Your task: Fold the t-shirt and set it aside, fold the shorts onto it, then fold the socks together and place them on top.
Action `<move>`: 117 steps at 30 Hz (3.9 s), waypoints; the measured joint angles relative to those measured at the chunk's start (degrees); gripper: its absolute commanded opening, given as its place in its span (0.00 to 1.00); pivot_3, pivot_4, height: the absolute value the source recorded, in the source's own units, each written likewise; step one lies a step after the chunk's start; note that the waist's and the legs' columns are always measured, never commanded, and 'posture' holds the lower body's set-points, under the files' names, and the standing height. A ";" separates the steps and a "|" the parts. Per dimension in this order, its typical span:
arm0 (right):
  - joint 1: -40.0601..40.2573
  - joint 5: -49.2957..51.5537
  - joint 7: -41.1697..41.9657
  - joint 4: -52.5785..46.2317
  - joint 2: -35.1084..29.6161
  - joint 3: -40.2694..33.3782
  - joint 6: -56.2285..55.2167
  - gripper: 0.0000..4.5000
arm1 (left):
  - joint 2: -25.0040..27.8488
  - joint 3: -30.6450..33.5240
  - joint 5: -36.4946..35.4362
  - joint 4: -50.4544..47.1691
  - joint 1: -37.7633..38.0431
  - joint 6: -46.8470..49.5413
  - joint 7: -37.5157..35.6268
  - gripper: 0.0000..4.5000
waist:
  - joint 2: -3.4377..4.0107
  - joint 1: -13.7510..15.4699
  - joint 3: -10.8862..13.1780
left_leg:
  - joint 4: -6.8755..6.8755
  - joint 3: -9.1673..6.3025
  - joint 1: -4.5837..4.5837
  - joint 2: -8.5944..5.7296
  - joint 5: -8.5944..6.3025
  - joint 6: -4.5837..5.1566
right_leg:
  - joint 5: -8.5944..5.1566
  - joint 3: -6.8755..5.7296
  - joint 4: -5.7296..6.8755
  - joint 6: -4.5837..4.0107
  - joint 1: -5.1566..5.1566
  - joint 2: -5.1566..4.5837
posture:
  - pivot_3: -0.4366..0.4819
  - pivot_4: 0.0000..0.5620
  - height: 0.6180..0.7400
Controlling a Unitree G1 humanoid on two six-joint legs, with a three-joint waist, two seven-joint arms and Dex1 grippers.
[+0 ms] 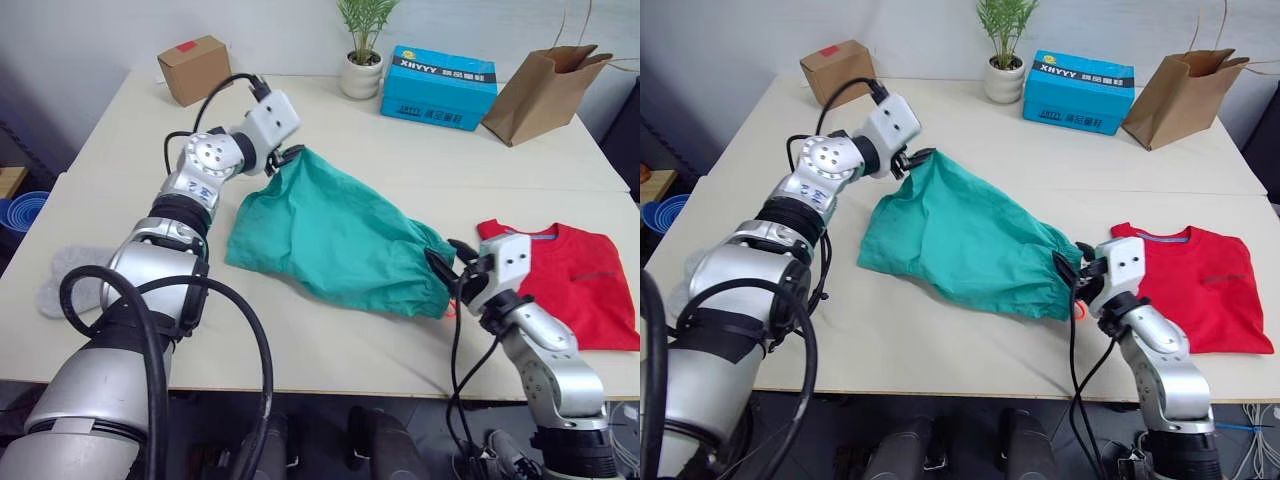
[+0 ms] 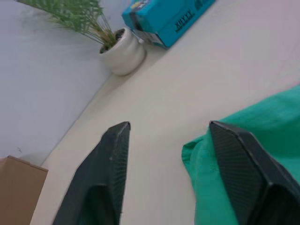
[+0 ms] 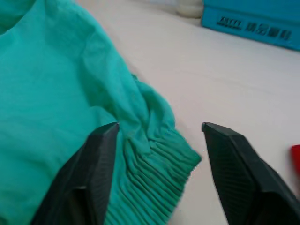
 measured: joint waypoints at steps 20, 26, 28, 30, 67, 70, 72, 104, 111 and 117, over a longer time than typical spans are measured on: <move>4.73 -9.05 24.03 -8.35 -11.98 16.09 -12.46 0.99 | 14.17 4.37 -21.32 -42.48 41.14 -3.17 -50.02 0.99 | 0.00 0.31 -0.04 | 0.41 0.22 0.25 0.21 -0.08 -0.13 | -0.02 0.56 0.23 -0.05 0.09 0.10 | 0.48 0.27 1.00; 3.31 -19.66 17.64 -4.38 -9.41 19.74 -12.74 0.96 | 12.90 -1.00 -12.92 -41.41 41.48 -7.50 -42.09 1.00 | -0.03 0.34 -0.05 | 0.74 0.16 0.26 0.14 -0.49 -0.35 | -0.02 0.48 0.33 -0.08 0.12 -0.19 | 0.48 0.27 1.00; 1.93 -21.87 16.16 -3.06 -8.89 19.95 -12.70 0.86 | 11.97 -2.91 -10.24 -37.36 38.61 -10.28 -39.62 1.00 | -0.03 0.35 -0.06 | 0.74 0.16 0.26 0.13 -0.48 -0.34 | -0.02 0.44 0.35 -0.08 0.11 -0.20 | 0.48 0.27 1.00; 0.42 -23.96 15.38 -1.75 -8.88 20.09 -12.85 0.70 | 11.23 -5.51 -6.44 -30.98 33.02 -13.40 -36.28 1.00 | -0.05 0.50 -0.09 | 0.75 0.12 0.25 0.12 -0.45 -0.29 | -0.02 0.36 0.34 -0.08 0.13 -0.20 | 0.48 0.27 1.00; 3.17 -6.80 37.69 6.26 -17.23 15.78 -20.33 0.14 | 21.25 1.64 -23.67 -100.03 78.27 42.27 -32.84 0.05 | 0.15 0.42 -0.75 | 0.54 -0.32 0.57 0.26 -0.65 -0.57 | -0.21 0.20 0.08 -0.30 0.53 -0.24 | 0.48 0.27 1.00; 5.04 -5.13 39.16 6.20 -17.41 15.23 -19.66 0.38 | 21.95 2.04 -24.24 -98.91 78.15 42.31 -32.85 0.23 | 0.15 0.34 -0.74 | 0.31 -0.29 0.55 0.25 -0.66 -0.59 | -0.23 0.19 -0.02 -0.34 0.46 -0.24 | 0.48 0.27 1.00; 6.93 -3.47 40.48 5.69 -18.42 14.18 -18.90 0.54 | 22.80 2.43 -25.05 -98.68 78.03 42.15 -33.41 0.37 | 0.15 0.38 -0.74 | 0.19 -0.30 0.55 0.25 -0.64 -0.61 | -0.25 0.14 -0.06 -0.37 0.45 -0.23 | 0.48 0.27 1.00; 2.83 -7.22 15.41 7.52 5.34 16.83 -16.05 0.00 | 1.69 -1.59 -22.29 -82.90 70.85 32.18 -9.39 0.00 | 0.19 0.54 -0.74 | -0.12 -0.22 0.62 0.11 -0.39 -0.65 | -0.25 0.15 -0.03 -0.36 0.41 -0.24 | 0.48 0.27 1.00; 4.96 -5.12 11.23 17.74 5.59 4.98 -25.09 0.00 | -0.05 3.77 -22.98 -84.90 75.29 32.59 -3.50 0.00 | 0.13 0.19 -0.80 | -0.23 -0.20 1.18 0.11 -0.52 -0.69 | -0.26 0.27 -0.08 -0.37 0.88 -0.25 | 0.48 0.27 1.00; 3.07 -3.47 11.44 20.18 7.33 3.87 -26.96 0.00 | 0.14 4.65 -24.67 -85.31 76.00 32.81 -4.91 0.00 | 0.20 0.07 -0.79 | -0.39 -0.18 1.17 0.17 -0.42 -0.90 | -0.37 0.28 0.08 -0.56 0.67 -0.21 | 0.48 0.27 1.00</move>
